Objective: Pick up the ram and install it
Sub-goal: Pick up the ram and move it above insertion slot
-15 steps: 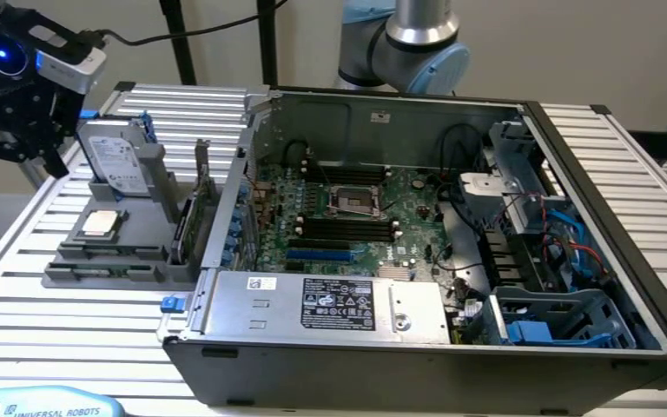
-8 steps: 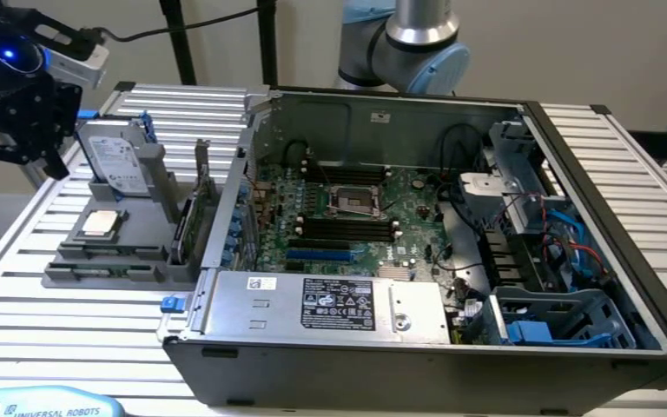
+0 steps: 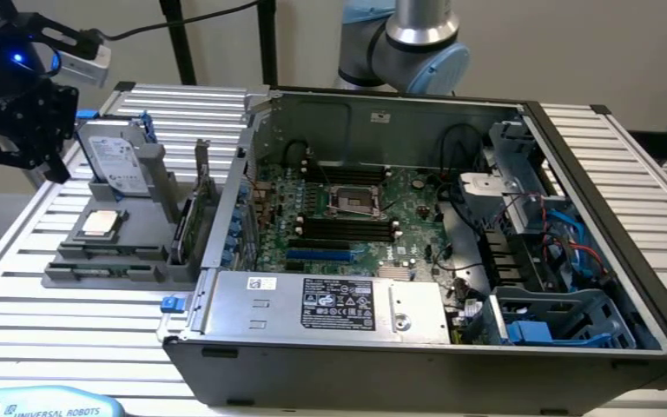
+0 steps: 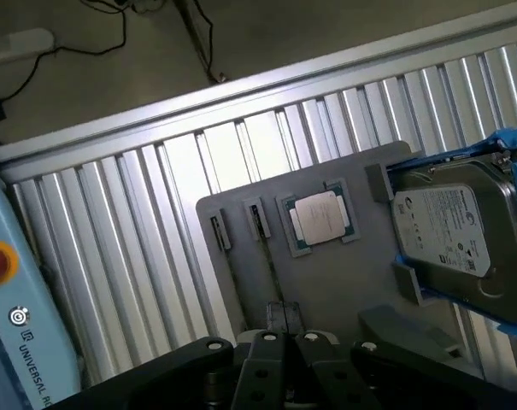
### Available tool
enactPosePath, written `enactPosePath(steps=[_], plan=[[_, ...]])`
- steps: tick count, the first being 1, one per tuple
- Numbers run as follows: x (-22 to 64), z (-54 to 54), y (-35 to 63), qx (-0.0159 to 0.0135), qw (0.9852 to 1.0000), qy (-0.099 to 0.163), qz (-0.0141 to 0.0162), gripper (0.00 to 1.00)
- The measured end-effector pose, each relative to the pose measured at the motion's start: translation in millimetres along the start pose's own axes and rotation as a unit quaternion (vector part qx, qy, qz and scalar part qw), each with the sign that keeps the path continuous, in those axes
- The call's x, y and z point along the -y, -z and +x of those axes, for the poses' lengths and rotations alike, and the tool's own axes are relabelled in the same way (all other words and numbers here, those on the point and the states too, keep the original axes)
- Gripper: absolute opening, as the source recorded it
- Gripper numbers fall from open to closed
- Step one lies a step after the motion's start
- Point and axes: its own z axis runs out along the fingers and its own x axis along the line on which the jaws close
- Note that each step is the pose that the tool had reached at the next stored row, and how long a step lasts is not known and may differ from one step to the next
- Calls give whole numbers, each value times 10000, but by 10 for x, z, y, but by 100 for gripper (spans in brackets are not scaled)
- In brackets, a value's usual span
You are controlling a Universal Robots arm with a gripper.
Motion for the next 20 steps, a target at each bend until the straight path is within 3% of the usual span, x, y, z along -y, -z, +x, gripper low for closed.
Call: enactPosePath(steps=[4, 11, 16, 18, 20], plan=[[10, -2, -43, -16, 9997, 245, -3, 11], [55, 2, -123, -26, 9991, 413, -3, 11], [64, 2, -192, -43, 9975, 701, -5, 11], [68, 2, -220, -49, 9967, 805, -6, 12], [73, 8, -249, -54, 9960, 888, -9, 24]])
